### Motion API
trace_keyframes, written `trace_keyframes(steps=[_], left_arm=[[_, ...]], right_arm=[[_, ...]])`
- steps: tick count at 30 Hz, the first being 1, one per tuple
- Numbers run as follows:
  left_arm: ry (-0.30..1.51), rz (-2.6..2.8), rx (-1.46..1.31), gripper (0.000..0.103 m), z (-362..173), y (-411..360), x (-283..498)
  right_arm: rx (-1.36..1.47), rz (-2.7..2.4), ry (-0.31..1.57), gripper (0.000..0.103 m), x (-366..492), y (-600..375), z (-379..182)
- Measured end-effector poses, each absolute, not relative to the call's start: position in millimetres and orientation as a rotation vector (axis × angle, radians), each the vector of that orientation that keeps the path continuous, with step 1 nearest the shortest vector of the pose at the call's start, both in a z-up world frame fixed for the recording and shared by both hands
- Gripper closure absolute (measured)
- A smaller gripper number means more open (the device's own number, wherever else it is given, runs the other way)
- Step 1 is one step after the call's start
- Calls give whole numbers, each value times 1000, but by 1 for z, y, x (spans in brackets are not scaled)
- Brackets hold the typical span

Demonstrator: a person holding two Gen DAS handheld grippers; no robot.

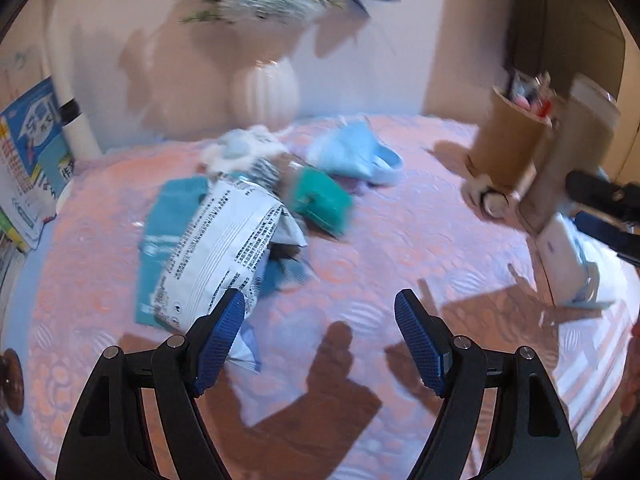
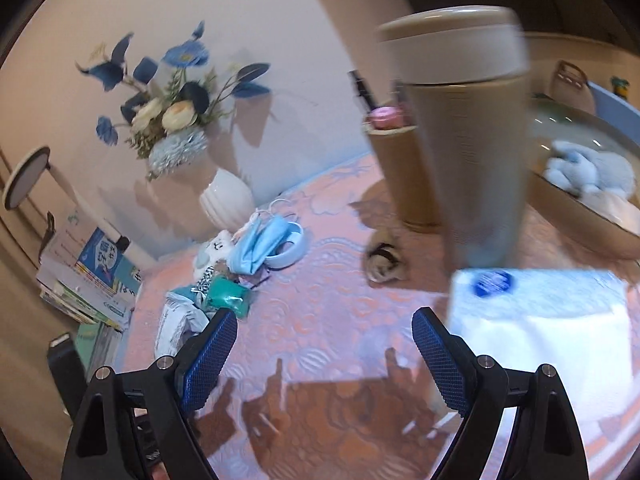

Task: Organize soft objects
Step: 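Move both open grippers back to the bed items, then grasp the white tissue pack with the left gripper while the right grasps the small white toy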

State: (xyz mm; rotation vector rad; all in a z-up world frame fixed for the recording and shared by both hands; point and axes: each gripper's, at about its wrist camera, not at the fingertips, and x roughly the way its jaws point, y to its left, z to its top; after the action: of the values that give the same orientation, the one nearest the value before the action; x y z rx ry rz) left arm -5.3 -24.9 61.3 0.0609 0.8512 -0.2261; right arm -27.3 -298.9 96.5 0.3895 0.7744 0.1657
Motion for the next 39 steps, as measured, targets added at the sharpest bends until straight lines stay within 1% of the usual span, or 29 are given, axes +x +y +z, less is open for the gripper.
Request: trace_keyframes(steps=[6, 9, 11, 14, 18, 20, 24, 28, 31, 32, 33, 34, 35, 36, 37, 39], left_arm=[[777, -261, 115, 27, 77, -19, -2], [743, -314, 81, 27, 84, -10, -2], [741, -319, 49, 21, 85, -2, -1], [769, -254, 74, 20, 74, 9, 13], [810, -227, 93, 20, 57, 18, 29], [825, -216, 91, 20, 50, 21, 35], [811, -240, 55, 20, 40, 23, 36], [806, -191, 112, 20, 29, 13, 35], [781, -195, 145, 20, 31, 7, 30], [778, -194, 153, 20, 32, 6, 30], [771, -190, 163, 28, 32, 4, 29], [755, -184, 168, 52, 34, 4, 26], [740, -176, 169, 52, 36, 5, 25], [726, -184, 165, 55, 37, 6, 23], [719, -195, 159, 58, 39, 6, 22], [702, -193, 147, 59, 41, 9, 21]], right_arm=[[319, 122, 827, 15, 15, -278, 76], [295, 86, 858, 15, 34, -276, 65], [285, 50, 869, 15, 45, -276, 59], [278, -5, 913, 15, 61, -275, 49], [202, -53, 918, 15, 76, -267, 45], [212, -67, 923, 14, 80, -267, 40], [209, -83, 934, 13, 87, -271, 26], [144, -91, 876, 11, 80, -265, 19], [161, -82, 862, 11, 77, -268, 19], [171, -82, 854, 13, 75, -270, 19], [181, -101, 843, 26, 73, -273, 20], [193, -133, 825, 58, 69, -277, 22], [217, -132, 812, 76, 66, -282, 22], [264, -89, 810, 90, 64, -288, 20], [309, -56, 807, 90, 64, -294, 17], [358, -3, 770, 90, 58, -300, 20]])
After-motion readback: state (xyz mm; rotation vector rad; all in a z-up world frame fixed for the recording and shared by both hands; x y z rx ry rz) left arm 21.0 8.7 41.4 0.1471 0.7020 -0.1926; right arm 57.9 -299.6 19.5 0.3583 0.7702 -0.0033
